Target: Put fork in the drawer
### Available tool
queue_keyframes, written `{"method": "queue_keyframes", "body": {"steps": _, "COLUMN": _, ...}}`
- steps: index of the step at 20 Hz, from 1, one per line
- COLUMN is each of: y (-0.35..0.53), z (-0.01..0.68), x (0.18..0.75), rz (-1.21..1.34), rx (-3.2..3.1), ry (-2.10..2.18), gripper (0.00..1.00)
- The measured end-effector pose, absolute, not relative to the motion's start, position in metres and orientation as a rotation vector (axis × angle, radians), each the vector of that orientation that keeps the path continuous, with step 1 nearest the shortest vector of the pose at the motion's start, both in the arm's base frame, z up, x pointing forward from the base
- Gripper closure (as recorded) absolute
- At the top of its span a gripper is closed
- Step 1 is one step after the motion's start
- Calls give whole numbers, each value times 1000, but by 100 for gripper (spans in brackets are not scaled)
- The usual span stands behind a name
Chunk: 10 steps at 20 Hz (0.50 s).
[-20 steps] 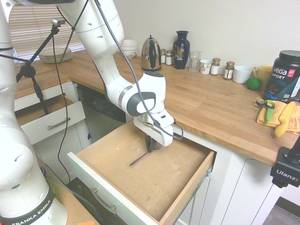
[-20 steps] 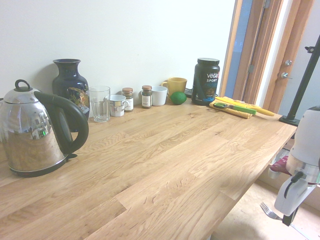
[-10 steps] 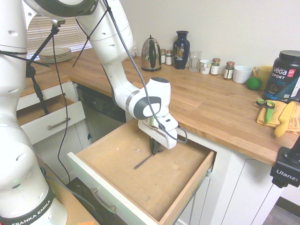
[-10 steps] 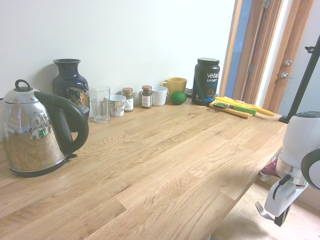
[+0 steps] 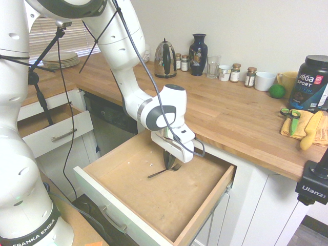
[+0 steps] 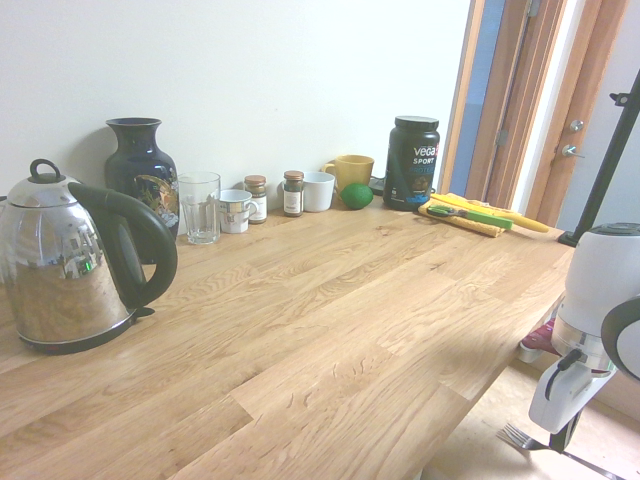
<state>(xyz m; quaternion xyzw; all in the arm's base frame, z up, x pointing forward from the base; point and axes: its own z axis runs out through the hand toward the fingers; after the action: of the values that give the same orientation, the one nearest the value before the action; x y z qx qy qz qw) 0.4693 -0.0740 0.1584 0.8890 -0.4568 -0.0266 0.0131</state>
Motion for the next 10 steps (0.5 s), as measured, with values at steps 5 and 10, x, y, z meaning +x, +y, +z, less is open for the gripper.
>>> {"method": "queue_keyframes", "body": {"steps": 5, "y": -74, "z": 158, "x": 469, "rz": -85, "rx": 2766, "ry": -1430, "gripper": 0}}
{"method": "queue_keyframes", "body": {"steps": 10, "y": -69, "z": 155, "x": 468, "rz": -94, "rx": 2767, "ry": -1422, "gripper": 0}}
